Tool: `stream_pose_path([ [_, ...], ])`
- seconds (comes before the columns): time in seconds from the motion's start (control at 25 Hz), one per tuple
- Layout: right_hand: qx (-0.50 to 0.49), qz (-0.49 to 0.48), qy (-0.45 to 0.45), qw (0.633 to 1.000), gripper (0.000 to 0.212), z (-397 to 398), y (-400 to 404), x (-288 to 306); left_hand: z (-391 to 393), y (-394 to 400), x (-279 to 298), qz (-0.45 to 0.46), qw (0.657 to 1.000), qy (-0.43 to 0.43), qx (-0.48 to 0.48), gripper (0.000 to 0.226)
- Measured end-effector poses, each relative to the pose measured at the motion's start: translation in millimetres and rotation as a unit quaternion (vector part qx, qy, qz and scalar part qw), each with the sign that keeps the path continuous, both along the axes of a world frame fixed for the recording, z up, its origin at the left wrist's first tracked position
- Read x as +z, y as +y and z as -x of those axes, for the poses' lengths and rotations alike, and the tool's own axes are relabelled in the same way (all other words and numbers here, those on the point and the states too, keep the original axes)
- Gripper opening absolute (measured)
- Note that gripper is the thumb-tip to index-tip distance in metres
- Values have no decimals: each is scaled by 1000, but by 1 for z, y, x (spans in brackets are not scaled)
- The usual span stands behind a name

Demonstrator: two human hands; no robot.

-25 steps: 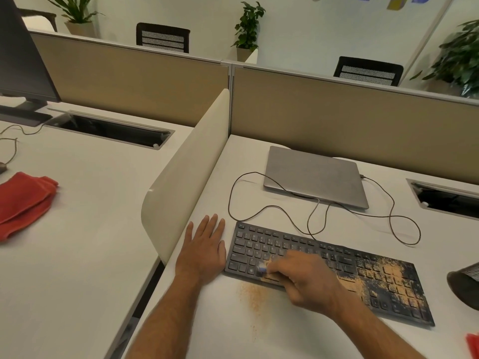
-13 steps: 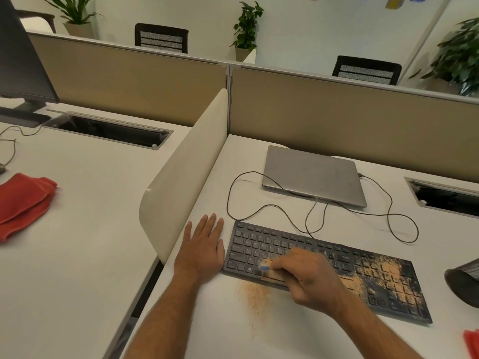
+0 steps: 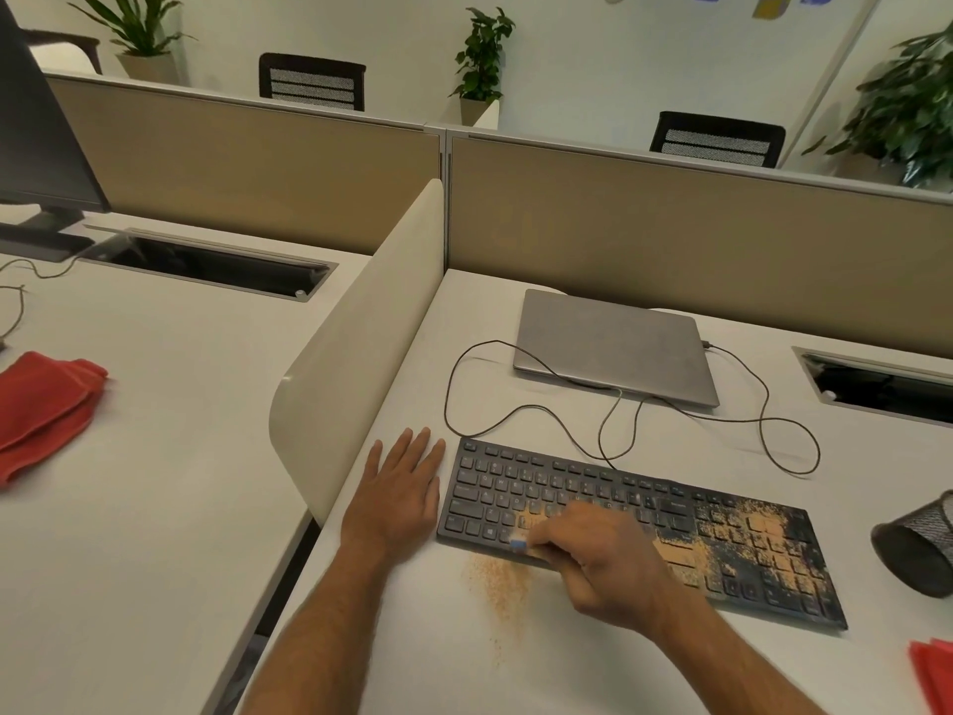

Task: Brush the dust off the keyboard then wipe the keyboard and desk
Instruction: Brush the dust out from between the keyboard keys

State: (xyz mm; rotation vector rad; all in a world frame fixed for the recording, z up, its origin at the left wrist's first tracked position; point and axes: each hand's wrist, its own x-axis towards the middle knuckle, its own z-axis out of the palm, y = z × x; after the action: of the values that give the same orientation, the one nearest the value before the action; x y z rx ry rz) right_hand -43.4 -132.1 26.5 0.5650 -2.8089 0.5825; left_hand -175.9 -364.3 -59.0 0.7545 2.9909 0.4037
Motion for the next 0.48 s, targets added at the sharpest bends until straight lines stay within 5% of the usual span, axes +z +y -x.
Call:
stream_pose_path([
  [0.48,-38,31,23,999,20,-1,3,2,-6,8,5,32,999,-32,29,66],
])
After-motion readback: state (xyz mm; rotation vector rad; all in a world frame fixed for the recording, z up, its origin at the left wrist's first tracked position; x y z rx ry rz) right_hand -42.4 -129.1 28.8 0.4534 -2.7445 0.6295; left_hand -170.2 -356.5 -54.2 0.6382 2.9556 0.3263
